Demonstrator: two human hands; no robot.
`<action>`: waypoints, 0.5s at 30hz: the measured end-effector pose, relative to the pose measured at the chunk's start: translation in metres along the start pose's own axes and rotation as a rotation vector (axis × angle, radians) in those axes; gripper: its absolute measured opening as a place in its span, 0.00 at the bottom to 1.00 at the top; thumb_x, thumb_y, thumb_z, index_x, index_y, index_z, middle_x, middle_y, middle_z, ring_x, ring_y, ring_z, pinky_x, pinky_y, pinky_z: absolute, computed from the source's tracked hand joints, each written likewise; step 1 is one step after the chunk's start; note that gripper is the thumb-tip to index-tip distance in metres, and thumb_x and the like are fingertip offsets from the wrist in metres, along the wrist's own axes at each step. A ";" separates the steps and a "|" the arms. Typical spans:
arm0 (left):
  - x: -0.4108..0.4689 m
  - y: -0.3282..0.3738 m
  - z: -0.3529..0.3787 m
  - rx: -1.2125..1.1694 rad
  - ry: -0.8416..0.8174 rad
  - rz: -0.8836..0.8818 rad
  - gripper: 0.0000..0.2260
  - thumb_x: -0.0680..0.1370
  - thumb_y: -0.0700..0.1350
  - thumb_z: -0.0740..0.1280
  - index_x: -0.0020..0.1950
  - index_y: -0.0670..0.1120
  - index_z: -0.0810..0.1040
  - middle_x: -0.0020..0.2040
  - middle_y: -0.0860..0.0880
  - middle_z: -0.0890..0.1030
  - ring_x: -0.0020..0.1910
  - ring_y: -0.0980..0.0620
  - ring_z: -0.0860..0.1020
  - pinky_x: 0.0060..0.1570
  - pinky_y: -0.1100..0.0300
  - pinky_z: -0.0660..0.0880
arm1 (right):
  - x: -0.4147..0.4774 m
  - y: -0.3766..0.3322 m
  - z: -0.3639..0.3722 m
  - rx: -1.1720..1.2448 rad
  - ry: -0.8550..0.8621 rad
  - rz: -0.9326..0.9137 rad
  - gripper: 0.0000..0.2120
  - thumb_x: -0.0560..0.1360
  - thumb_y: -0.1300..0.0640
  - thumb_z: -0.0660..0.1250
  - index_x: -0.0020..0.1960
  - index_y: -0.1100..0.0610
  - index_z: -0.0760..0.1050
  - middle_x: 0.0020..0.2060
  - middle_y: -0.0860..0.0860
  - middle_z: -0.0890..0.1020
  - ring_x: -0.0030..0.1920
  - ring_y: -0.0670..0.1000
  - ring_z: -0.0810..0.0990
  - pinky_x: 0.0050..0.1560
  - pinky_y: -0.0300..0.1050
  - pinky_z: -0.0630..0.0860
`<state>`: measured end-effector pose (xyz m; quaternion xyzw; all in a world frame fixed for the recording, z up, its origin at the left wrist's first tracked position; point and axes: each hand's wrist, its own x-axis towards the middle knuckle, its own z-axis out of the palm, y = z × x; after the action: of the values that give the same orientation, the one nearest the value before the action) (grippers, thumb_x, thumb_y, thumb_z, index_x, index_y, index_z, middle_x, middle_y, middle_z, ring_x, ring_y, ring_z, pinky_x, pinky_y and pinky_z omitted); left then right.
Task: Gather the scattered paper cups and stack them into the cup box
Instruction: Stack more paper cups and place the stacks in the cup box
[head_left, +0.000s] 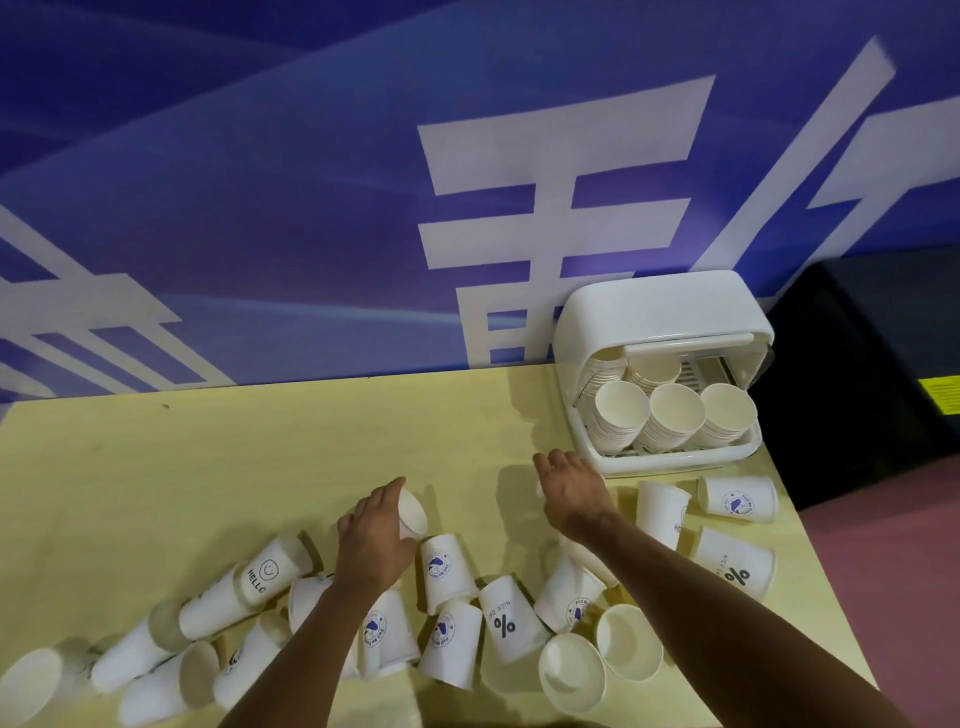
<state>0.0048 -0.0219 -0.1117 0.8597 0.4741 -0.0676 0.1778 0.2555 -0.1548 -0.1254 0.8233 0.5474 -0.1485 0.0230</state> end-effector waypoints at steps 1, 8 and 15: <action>0.002 0.004 -0.003 -0.033 0.010 0.002 0.37 0.72 0.47 0.70 0.77 0.52 0.57 0.71 0.52 0.69 0.70 0.49 0.67 0.65 0.51 0.64 | 0.000 -0.001 -0.005 0.044 0.033 0.004 0.24 0.73 0.64 0.62 0.69 0.58 0.67 0.61 0.57 0.74 0.60 0.59 0.73 0.61 0.51 0.72; 0.012 0.054 -0.012 -0.215 0.044 0.077 0.36 0.71 0.48 0.72 0.76 0.51 0.59 0.70 0.51 0.70 0.67 0.47 0.69 0.66 0.50 0.65 | -0.016 0.017 -0.025 0.341 0.196 0.002 0.31 0.71 0.53 0.71 0.71 0.58 0.68 0.63 0.56 0.70 0.62 0.59 0.72 0.58 0.52 0.77; 0.017 0.118 -0.010 -0.325 0.014 0.220 0.37 0.71 0.48 0.74 0.76 0.48 0.61 0.72 0.49 0.69 0.67 0.45 0.70 0.67 0.52 0.67 | -0.061 0.057 -0.045 0.605 0.403 0.135 0.24 0.72 0.46 0.72 0.61 0.57 0.69 0.54 0.52 0.76 0.51 0.54 0.76 0.46 0.46 0.72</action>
<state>0.1124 -0.0623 -0.0789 0.8667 0.3831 0.0356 0.3176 0.2951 -0.2234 -0.0734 0.8399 0.4166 -0.1364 -0.3199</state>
